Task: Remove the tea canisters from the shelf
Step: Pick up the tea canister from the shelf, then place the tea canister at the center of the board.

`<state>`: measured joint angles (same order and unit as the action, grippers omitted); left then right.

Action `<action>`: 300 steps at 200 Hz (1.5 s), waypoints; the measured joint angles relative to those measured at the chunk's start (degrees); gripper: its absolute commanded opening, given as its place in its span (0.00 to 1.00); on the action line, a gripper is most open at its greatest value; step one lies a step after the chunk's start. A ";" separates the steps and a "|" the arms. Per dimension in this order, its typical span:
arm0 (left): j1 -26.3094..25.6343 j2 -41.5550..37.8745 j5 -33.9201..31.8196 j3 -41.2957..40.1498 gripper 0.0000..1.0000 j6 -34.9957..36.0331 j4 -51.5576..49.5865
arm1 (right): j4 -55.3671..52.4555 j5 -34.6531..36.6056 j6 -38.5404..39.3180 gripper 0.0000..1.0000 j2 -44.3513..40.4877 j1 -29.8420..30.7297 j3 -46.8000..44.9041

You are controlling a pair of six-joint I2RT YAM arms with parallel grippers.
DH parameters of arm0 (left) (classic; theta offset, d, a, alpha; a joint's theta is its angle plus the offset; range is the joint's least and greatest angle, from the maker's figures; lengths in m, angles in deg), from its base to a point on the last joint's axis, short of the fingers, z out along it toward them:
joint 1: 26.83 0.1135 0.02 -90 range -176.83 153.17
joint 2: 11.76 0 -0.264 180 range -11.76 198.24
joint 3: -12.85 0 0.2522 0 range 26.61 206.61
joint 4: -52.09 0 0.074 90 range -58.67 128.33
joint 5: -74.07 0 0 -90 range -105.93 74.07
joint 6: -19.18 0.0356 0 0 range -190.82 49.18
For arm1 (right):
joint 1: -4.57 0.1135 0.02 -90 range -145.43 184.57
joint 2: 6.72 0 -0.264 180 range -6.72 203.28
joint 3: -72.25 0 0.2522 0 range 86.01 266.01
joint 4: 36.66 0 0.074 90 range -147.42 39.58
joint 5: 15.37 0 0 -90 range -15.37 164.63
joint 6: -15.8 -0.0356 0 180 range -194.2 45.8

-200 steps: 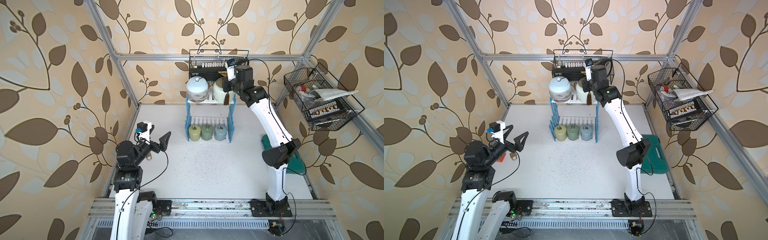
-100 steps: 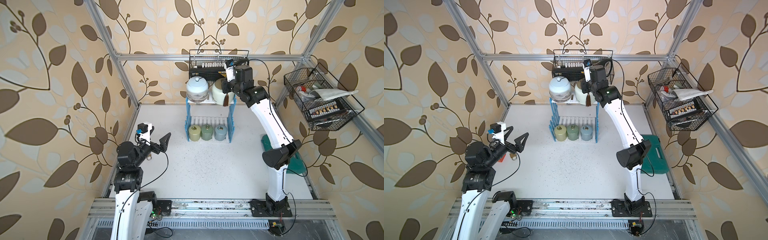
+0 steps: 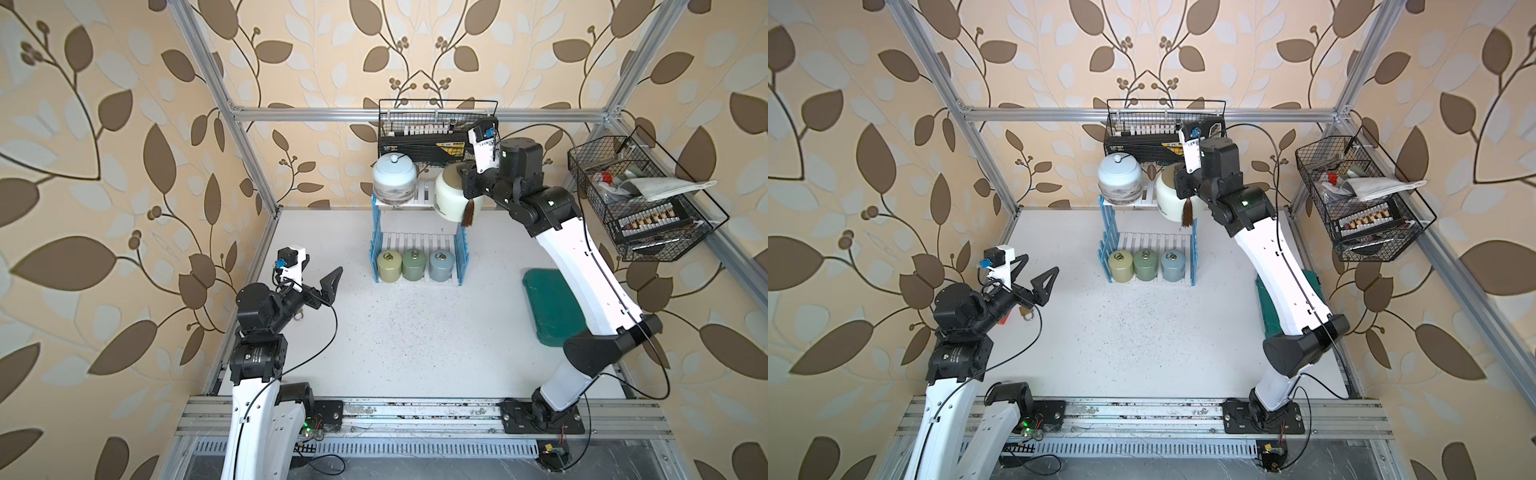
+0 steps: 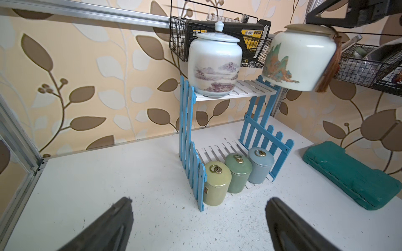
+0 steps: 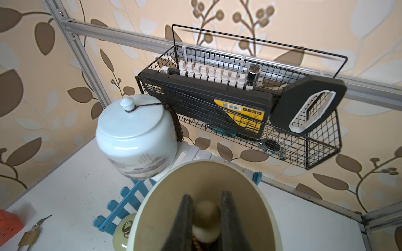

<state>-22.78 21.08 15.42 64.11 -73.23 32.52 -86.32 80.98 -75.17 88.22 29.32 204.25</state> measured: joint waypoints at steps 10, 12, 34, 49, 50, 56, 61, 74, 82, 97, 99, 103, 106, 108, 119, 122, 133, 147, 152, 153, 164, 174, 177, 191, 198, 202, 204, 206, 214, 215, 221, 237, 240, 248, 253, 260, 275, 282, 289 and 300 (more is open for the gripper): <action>0.02 -0.07 0.04 -0.35 0.99 -0.04 -0.15 | 1.60 -0.11 -0.35 0.00 -3.67 0.00 -4.74; 0.02 -0.04 0.04 -0.39 0.99 -0.04 -0.20 | 2.01 -0.15 -0.42 0.00 -4.39 0.00 -5.79; 0.09 -0.04 0.07 -0.48 0.99 -0.31 -0.17 | 4.35 -0.22 -0.76 0.00 -11.13 0.00 -14.51; 0.09 -0.28 -0.02 -0.98 0.99 -0.20 0.13 | 5.77 -0.26 -0.98 0.00 -15.32 0.00 -20.31; 0.09 -0.31 -0.02 -1.05 0.99 -0.20 0.20 | 5.88 -0.28 -0.98 0.00 -15.52 0.00 -20.59; 0.09 -0.39 0.00 -1.25 0.99 -0.22 0.20 | 6.51 -0.33 -1.07 0.00 -17.11 0.00 -22.82; 0.11 -0.37 0.00 -1.31 0.99 -0.28 0.13 | 6.97 -0.33 -1.16 0.00 -18.56 0.00 -24.83; 0.13 -0.26 0.04 -1.31 0.99 -0.59 -0.02 | 8.31 -0.35 -1.40 0.00 -22.14 0.00 -29.88; 0.13 -0.24 0.04 -1.31 0.99 -0.59 -0.09 | 8.96 -0.35 -1.57 0.00 -24.30 0.00 -32.76; 0.13 -0.24 0.04 -1.40 0.99 -0.59 0.24 | 10.43 -0.33 -1.79 0.00 -28.39 0.00 -38.56; 0.13 -0.24 0.02 -1.46 0.99 -0.59 0.39 | 10.56 -0.33 -1.81 0.00 -28.92 0.00 -39.30; 0.13 -0.26 0.04 -1.57 0.99 -0.63 0.57 | 10.99 -0.22 -1.84 0.00 -30.03 0.00 -40.85; 0.15 -0.26 0.04 -1.66 0.99 -0.66 0.70 | 11.28 -0.13 -1.86 0.00 -30.77 0.00 -41.92; 0.15 -0.26 0.04 -1.68 0.99 -0.70 0.76 | 11.45 -0.11 -1.88 0.00 -31.19 0.00 -42.47; 0.52 -0.20 0.15 -1.73 0.99 -0.92 0.79 | 12.20 0.31 -2.03 0.00 -33.99 0.00 -46.31; 0.52 -0.20 0.15 -1.73 0.99 -0.92 0.79 | 12.31 0.42 -2.03 0.00 -34.69 0.00 -47.21; 0.52 -0.17 0.09 -1.73 0.99 -0.90 0.79 | 13.09 0.87 -2.10 0.00 -37.29 0.00 -50.75; 0.52 -0.20 0.00 -1.86 0.99 -0.66 0.94 | 14.47 1.31 -2.47 0.00 -40.44 -0.02 -55.12; 0.52 -0.22 0.00 -1.97 0.99 -0.63 0.98 | 15.02 1.44 -2.64 0.00 -41.59 0.00 -56.76; 0.52 -0.22 0.00 -1.97 0.99 -0.66 0.96 | 15.10 1.51 -2.64 0.00 -41.77 0.00 -57.00; 0.92 -0.20 0.07 -2.05 0.99 -0.72 0.79 | 16.02 1.68 -2.99 0.00 -44.17 0.00 -60.41; 1.25 -0.11 0.07 -2.05 0.99 -0.72 0.79 | 16.79 1.90 -3.32 0.00 -46.12 0.00 -63.28; 1.27 -0.11 0.07 -2.05 0.99 -0.72 0.79 | 17.07 2.01 -3.41 0.00 -46.64 0.00 -64.11; 1.27 -0.09 0.02 -2.14 0.99 -0.70 0.96 | 18.12 2.64 -3.82 0.00 -49.31 0.00 -68.30; 1.27 -0.09 0.07 -2.32 0.99 -0.72 1.16 | 18.71 3.08 -4.15 0.00 -50.84 0.00 -70.71; 1.27 -0.09 0.09 -2.45 0.99 -0.76 1.25 | 18.99 3.37 -4.33 0.00 -51.76 0.00 -72.11; 1.27 -0.09 0.11 -2.49 0.99 -0.83 1.25 | 19.06 3.50 -4.39 0.00 -52.02 0.00 -72.57; 1.27 -0.09 0.13 -2.56 0.99 -0.85 1.25 | 19.17 3.61 -4.39 0.00 -52.46 0.00 -73.24; 1.40 -0.02 0.24 -2.62 0.99 -1.05 1.16 | 19.34 4.20 -4.76 0.00 -54.12 0.00 -75.76; 1.46 0.02 0.24 -2.62 0.99 -1.11 1.16 | 19.37 4.24 -4.83 0.00 -54.25 0.00 -75.95; 1.62 0.15 0.28 -2.62 0.99 -1.14 1.16 | 19.41 4.68 -5.03 0.00 -55.36 0.00 -77.68; 1.64 0.31 0.24 -2.73 0.99 -1.07 1.31 | 19.61 5.46 -5.29 0.00 -57.92 0.00 -81.59; 1.64 0.31 0.24 -2.82 0.99 -1.07 1.38 | 19.76 5.55 -5.40 0.00 -58.45 0.00 -82.42; 1.64 0.28 0.20 -3.21 0.99 -1.09 1.79 | 19.98 5.68 -5.53 0.00 -59.56 0.00 -84.17; 1.64 0.26 0.24 -3.50 0.99 -1.14 2.03 | 20.20 5.70 -5.64 0.00 -60.15 0.00 -85.20; 1.70 0.26 0.28 -3.67 0.99 -1.29 2.05 | 20.48 5.70 -5.75 0.00 -60.92 0.00 -86.60; 1.99 0.50 0.35 -3.67 0.99 -1.57 2.05 | 20.70 5.70 -6.40 0.00 -62.07 0.00 -88.98; 1.99 0.55 0.31 -3.67 0.99 -1.53 2.05 | 20.74 5.70 -6.71 0.00 -62.55 0.00 -89.94; 1.99 0.55 0.31 -3.69 0.99 -1.53 2.08 | 21.00 5.73 -7.08 0.00 -63.10 0.00 -91.03; 1.99 0.52 0.31 -3.93 0.99 -1.53 2.40 | 21.24 5.70 -7.78 0.00 -64.06 0.00 -92.80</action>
<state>-20.79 21.61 15.73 60.18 -74.76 34.93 -65.08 86.68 -82.95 24.15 29.32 111.44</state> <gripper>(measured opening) 0.987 0.128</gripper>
